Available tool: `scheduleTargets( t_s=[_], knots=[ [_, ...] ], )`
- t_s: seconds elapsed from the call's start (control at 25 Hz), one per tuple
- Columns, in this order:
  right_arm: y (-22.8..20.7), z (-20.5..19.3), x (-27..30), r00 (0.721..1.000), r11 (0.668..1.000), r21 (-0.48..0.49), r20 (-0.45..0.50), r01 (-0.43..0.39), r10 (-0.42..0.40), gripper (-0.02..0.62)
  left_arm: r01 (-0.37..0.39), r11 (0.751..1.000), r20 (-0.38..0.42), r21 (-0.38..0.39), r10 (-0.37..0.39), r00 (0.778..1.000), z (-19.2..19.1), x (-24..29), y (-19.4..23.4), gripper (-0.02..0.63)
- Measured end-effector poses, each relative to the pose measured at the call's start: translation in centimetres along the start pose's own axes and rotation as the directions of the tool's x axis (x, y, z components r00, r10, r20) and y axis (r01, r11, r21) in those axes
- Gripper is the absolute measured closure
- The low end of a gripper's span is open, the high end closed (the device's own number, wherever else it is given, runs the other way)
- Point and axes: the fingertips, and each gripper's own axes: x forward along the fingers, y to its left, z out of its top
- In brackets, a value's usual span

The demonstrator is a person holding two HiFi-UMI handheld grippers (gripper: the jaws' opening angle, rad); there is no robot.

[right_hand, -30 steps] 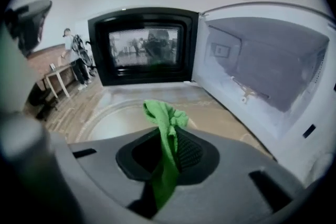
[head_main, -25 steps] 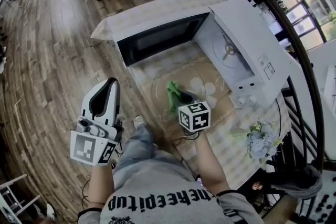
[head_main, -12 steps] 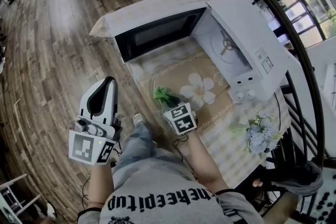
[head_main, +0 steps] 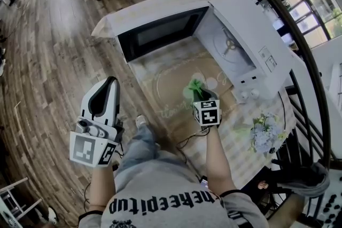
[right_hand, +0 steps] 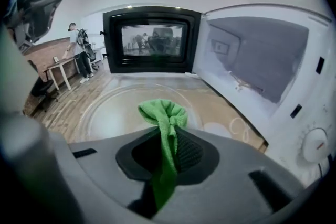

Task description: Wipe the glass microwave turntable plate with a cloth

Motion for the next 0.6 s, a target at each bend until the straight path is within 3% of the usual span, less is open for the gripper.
scheduleTargets(
  t_s=[0.12, 0.28, 0.4, 0.6],
  knots=[
    [-2.2, -0.6, -0.3, 0.998, 0.998, 0.025, -0.01, 0.063, -0.063, 0.546, -0.005, 1.0, 0.004, 0.0, 0.005, 1.0, 0.2, -0.3, 0.2, 0.589],
    [-1.5, -0.2, -0.6, 0.998, 0.998, 0.022, -0.018, 0.06, -0.059, 0.546, -0.004, 1.0, 0.008, -0.004, 0.004, 1.0, 0.2, -0.5, 0.1, 0.589],
    [2.7, 0.9, -1.6, 0.995, 0.994, 0.063, 0.051, -0.09, 0.087, 0.546, 0.005, 1.0, 0.008, -0.01, -0.005, 1.0, 0.2, -0.5, -0.2, 0.589],
    [12.9, 2.0, -3.4, 0.923, 0.929, -0.016, 0.113, -0.369, 0.368, 0.546, 0.015, 1.0, 0.011, -0.018, -0.015, 1.0, 0.3, -0.5, -0.5, 0.589]
  ],
)
